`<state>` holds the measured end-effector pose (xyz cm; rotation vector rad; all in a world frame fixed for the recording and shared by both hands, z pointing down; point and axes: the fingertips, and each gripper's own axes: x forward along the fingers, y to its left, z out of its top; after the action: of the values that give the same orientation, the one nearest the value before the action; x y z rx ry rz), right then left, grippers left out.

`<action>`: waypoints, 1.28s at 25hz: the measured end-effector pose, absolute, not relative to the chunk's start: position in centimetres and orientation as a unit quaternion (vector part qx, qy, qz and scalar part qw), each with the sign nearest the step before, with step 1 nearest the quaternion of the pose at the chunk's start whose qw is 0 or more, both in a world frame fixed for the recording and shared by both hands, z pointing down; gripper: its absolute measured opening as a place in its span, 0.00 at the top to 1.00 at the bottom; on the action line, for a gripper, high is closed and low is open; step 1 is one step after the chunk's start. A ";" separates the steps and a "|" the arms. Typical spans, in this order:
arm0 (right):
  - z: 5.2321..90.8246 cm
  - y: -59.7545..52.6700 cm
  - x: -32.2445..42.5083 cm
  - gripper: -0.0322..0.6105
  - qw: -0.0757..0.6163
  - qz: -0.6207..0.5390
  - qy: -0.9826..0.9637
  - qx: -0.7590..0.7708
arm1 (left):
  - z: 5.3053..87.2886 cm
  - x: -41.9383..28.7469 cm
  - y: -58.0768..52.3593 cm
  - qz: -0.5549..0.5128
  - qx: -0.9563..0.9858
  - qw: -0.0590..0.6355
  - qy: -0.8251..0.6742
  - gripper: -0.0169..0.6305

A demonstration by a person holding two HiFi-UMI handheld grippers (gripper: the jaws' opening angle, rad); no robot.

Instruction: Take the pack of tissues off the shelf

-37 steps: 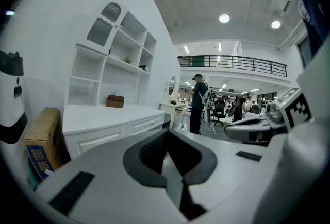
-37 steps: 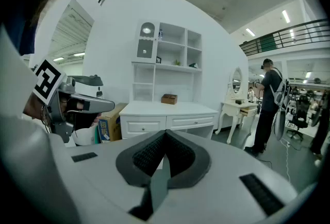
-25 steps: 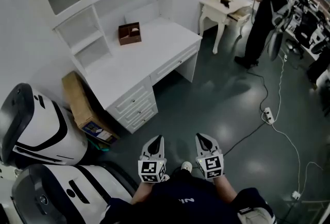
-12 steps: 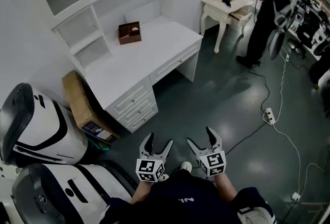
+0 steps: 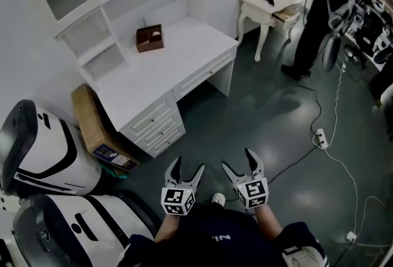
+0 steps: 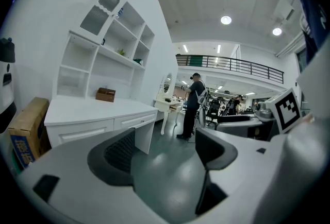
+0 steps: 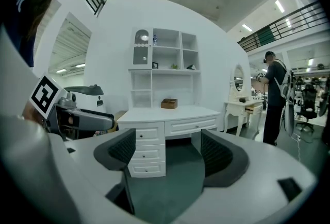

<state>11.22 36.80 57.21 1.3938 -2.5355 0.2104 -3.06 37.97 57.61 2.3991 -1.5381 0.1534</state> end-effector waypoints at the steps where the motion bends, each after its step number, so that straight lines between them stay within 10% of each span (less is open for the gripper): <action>1: 57.2 36.5 11.5 0.35 0.119 0.070 -0.869 0.475 | 57.7 -2.8 37.8 0.051 0.830 0.144 -0.536 0.44; 32: 57.6 14.6 6.0 0.37 0.119 0.088 -0.844 0.515 | 57.4 -6.4 13.9 0.062 0.864 0.138 -0.480 0.44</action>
<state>5.97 14.58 57.61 1.5063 -2.4691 0.2562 -6.43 13.95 57.39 2.4992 -1.3899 0.1804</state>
